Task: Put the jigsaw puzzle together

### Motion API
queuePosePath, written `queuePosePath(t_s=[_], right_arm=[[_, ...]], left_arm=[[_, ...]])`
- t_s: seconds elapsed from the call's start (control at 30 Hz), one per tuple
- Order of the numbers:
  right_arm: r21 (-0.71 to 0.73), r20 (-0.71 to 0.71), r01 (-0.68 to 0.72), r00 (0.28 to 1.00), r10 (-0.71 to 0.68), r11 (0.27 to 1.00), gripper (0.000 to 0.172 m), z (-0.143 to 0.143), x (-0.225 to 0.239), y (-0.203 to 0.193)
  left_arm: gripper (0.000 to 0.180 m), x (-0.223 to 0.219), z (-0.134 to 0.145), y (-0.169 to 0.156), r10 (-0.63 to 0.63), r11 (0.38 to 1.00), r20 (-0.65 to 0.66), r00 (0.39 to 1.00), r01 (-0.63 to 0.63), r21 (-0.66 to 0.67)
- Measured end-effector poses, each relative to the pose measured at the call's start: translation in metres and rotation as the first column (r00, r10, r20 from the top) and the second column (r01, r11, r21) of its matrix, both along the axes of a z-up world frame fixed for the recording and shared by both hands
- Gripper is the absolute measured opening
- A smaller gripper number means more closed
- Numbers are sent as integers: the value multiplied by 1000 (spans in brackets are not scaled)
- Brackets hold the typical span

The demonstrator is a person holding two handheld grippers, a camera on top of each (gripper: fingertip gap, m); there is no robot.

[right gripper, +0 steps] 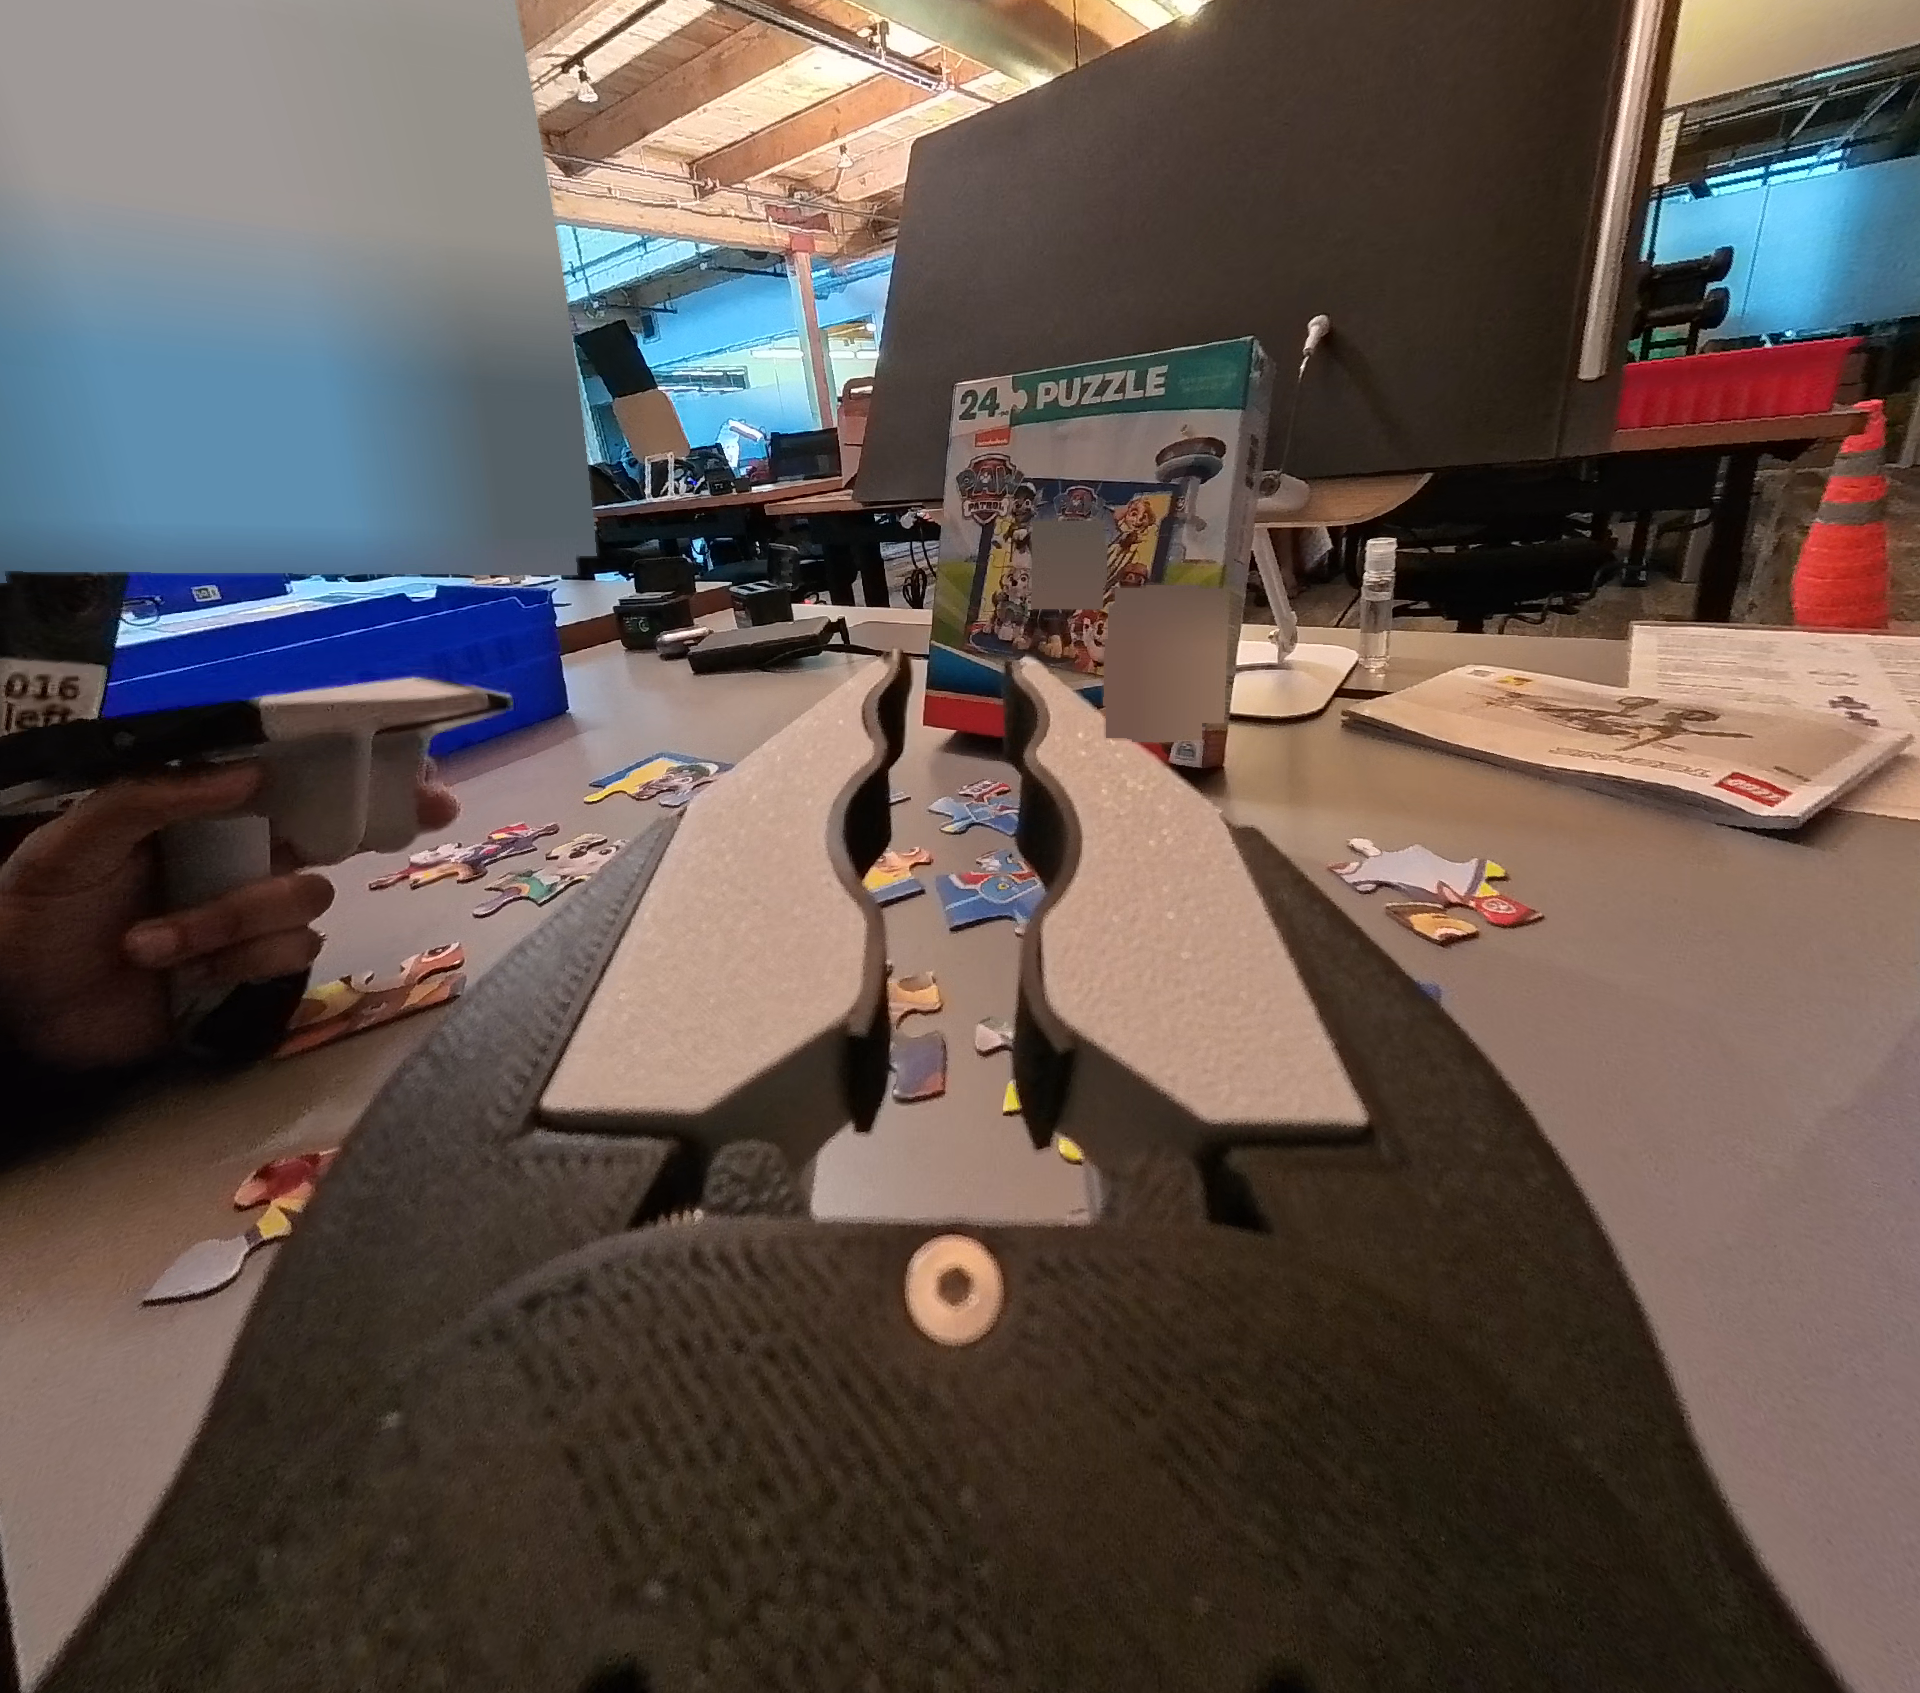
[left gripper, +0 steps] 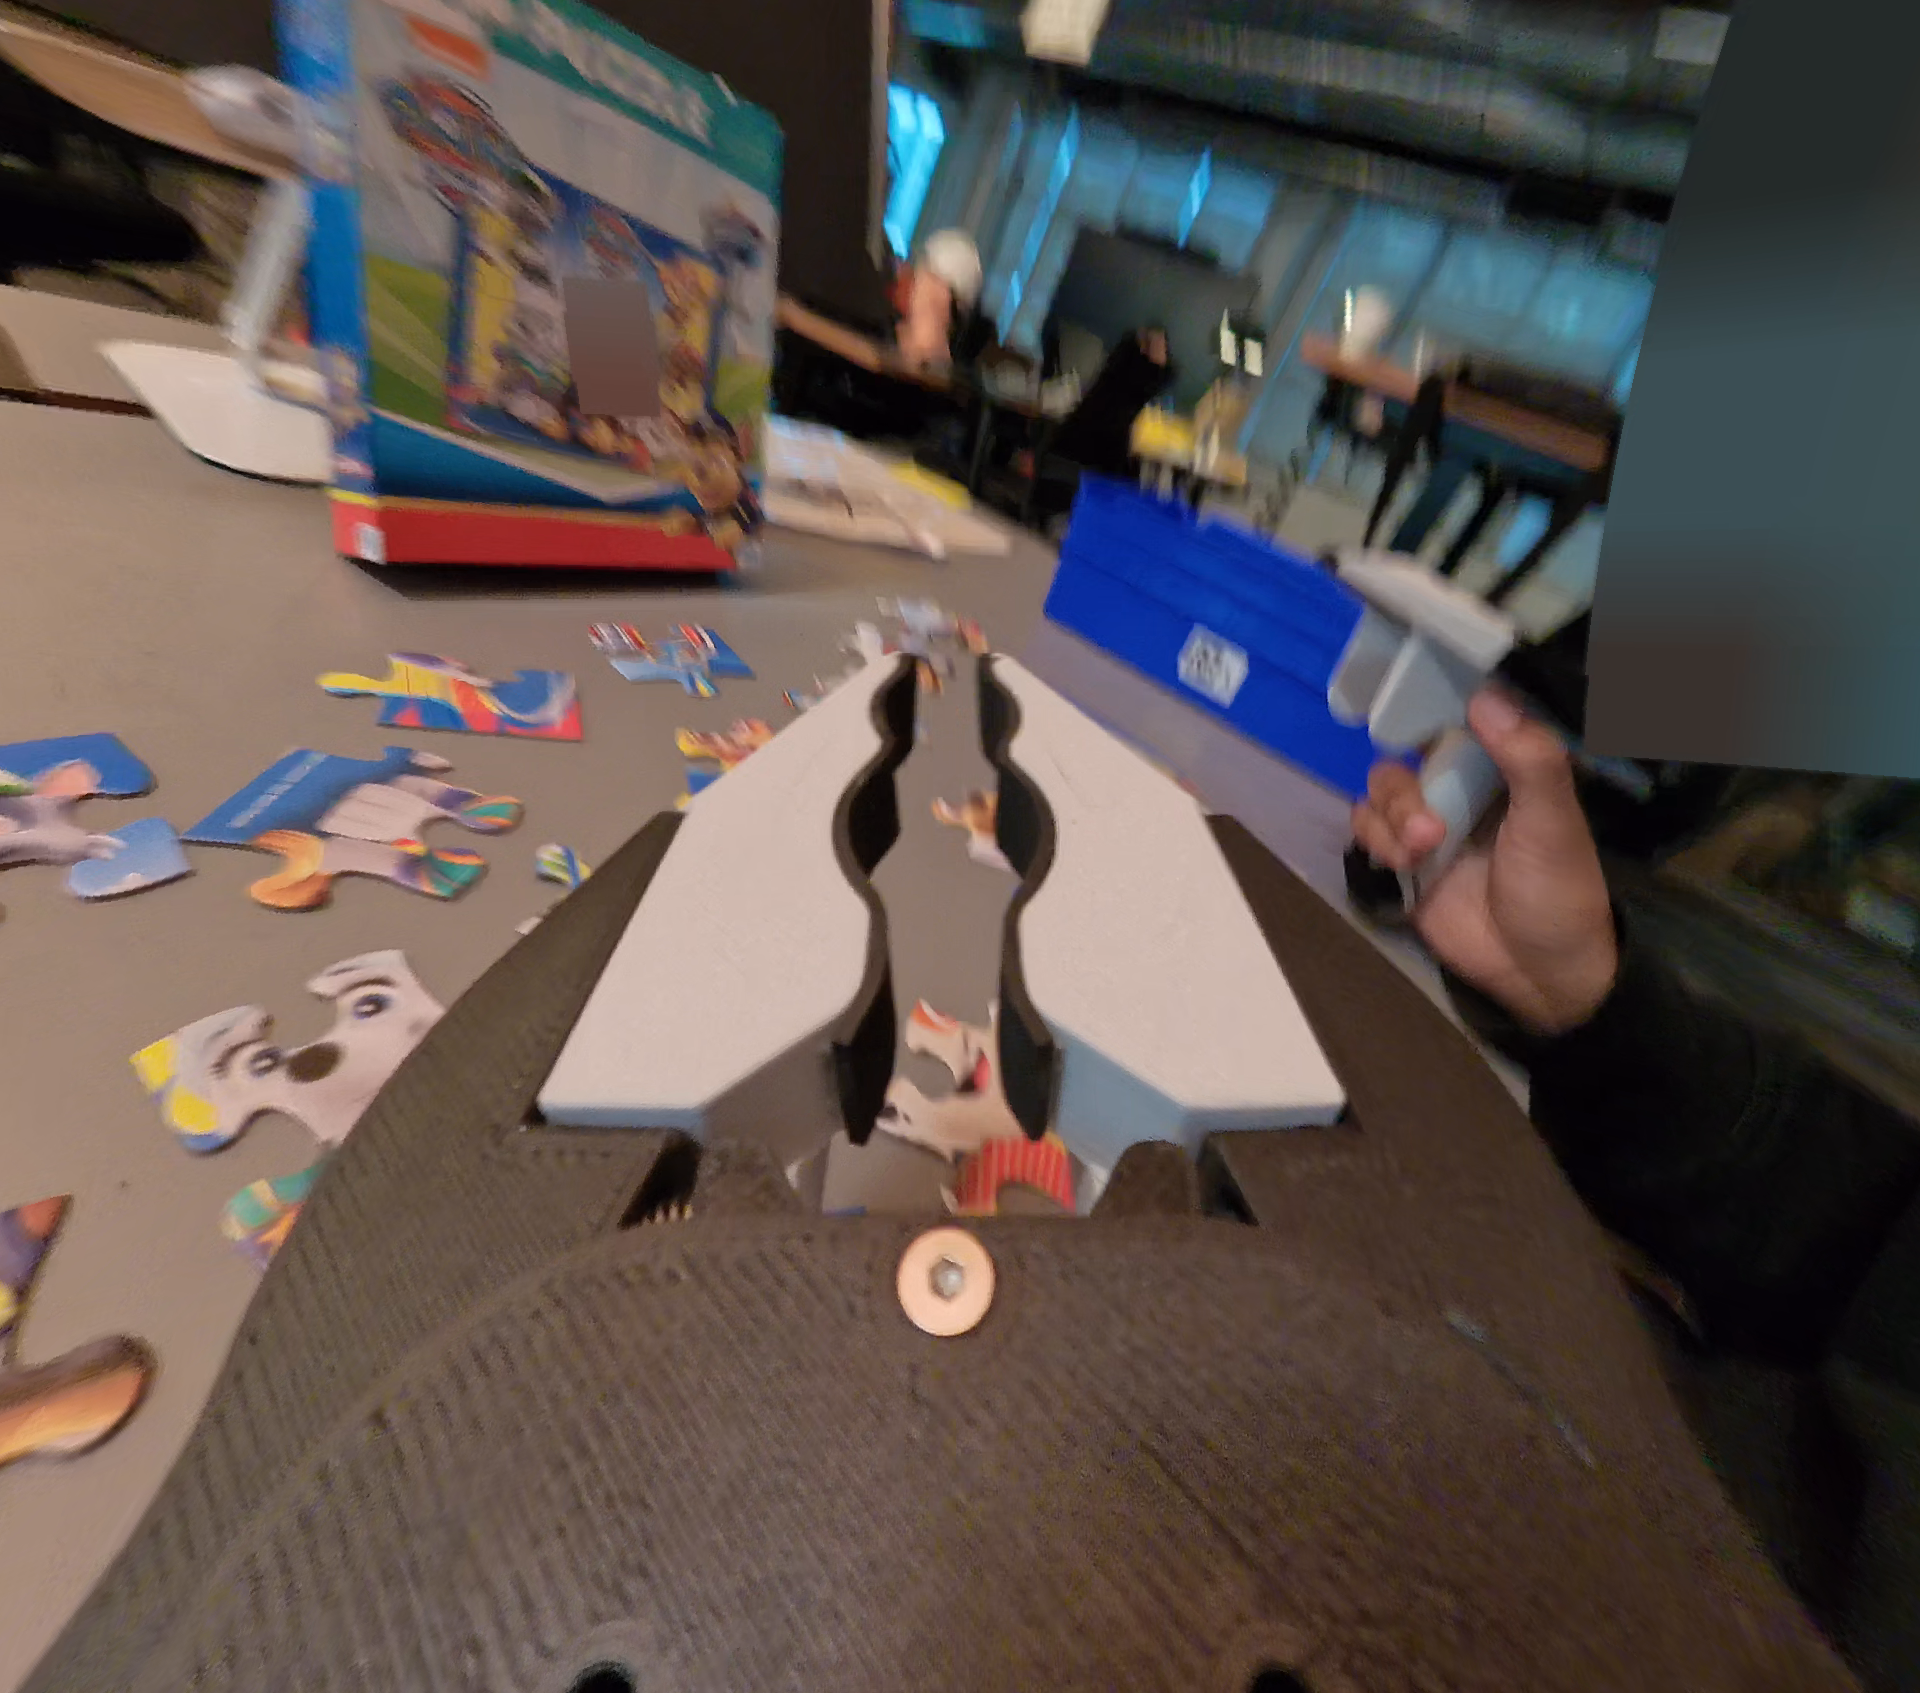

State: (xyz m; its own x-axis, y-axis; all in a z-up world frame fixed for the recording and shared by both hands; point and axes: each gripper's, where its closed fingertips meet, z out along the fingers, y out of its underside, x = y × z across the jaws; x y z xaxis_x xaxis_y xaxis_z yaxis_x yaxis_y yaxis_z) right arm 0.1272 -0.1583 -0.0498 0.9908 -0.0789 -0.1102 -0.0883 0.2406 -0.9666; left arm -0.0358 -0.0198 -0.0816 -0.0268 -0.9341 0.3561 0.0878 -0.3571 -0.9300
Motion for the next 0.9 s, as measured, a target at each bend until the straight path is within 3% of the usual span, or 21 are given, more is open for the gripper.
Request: queuePosePath(t_s=[0.07, 0.2, 0.3, 0.4, 0.5, 0.7, 0.9], right_arm=[[4, -7, 1, 1000, -1, 1000, 16, 0, 1, -1], [14, -18, -4, 1000, 4, 1000, 16, 1, 2, -2], [22, -25, -10, 1000, 11, 1000, 16, 2, 1, -4], [33, -38, -17, 999, 18, 999, 16, 2, 1, -6], [43, -55, -23, 998, 25, 999, 16, 3, 1, -8], [55, -80, -30, 996, 34, 998, 16, 3, 3, -10], [51, -79, -28, 996, 32, 998, 16, 2, 3, -9]], left_arm=[[20, 13, -15, -22, -83, 991, -153, 985, 98, 88], [43, 34, -54, -63, -157, 926, -490, 858, 300, 228], [53, 41, -89, -81, -190, 881, -692, 697, 432, 194], [61, 45, -108, -92, -187, 849, -767, 613, 494, 188], [63, 49, -118, -92, -138, 842, -791, 597, 491, 224], [46, 46, -117, -94, -148, 844, -782, 606, 490, 220], [44, 45, -116, -96, -130, 833, -785, 606, 495, 245]])
